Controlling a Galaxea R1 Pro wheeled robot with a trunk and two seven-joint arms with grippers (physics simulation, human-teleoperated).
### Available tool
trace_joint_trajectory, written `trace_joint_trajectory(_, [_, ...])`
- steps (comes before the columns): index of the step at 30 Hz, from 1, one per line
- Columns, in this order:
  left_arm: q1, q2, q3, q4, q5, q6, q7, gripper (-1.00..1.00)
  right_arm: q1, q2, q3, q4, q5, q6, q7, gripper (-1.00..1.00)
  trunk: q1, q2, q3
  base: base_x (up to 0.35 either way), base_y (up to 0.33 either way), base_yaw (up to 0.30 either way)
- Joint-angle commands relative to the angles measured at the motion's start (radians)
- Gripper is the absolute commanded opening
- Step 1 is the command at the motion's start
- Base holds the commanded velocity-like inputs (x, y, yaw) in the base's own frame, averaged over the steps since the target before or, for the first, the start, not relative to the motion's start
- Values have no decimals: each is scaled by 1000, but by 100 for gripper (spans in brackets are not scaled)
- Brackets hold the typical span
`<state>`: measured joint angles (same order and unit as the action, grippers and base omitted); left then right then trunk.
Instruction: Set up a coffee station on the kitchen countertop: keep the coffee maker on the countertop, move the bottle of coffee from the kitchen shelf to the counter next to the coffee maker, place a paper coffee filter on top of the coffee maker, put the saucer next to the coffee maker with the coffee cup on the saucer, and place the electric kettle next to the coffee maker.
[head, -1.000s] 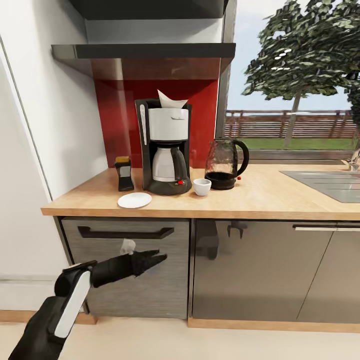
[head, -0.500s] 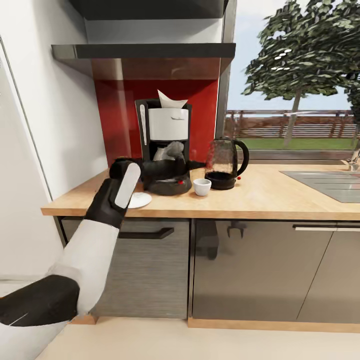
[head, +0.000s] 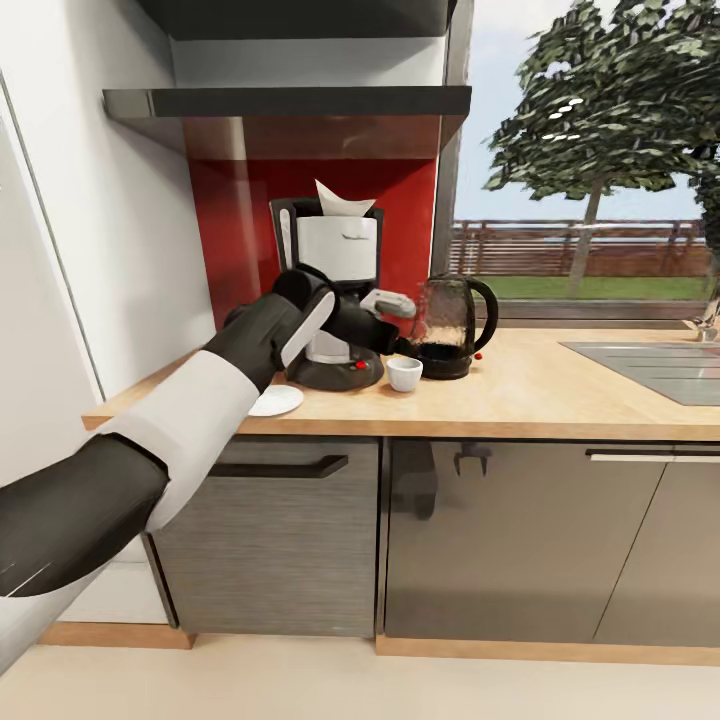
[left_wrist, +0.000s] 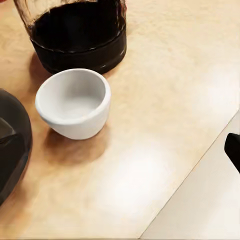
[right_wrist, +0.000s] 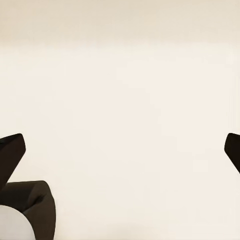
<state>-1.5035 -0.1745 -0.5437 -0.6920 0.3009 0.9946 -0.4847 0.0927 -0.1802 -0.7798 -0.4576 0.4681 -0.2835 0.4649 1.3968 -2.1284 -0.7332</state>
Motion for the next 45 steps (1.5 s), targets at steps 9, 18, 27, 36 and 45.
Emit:
trace_joint_trajectory(9, [-3,0,-12,2,-50,4,-5,100,-1,1,-9,0,11,-6,6,100,0,0,-1,0,0,0])
trace_joint_trajectory(18, [-3,0,-36,0,-52,4,-5,100,-1,2,-4,2,13,-6,7,100,0,0,-1,26,-30,0])
trace_joint_trajectory(27, [-3,0,-46,2,-53,4,-5,100,-1,2,-4,9,14,-6,6,100,0,0,-1,52,-61,0])
trace_joint_trajectory(36, [-3,0,-58,3,-55,4,-5,100,-1,2,-4,14,14,-6,6,100,0,0,-1,73,-59,0])
trace_joint_trajectory(45, [-3,0,-78,3,-55,4,-5,100,-1,2,-4,14,14,-6,6,100,0,0,-1,53,-45,0])
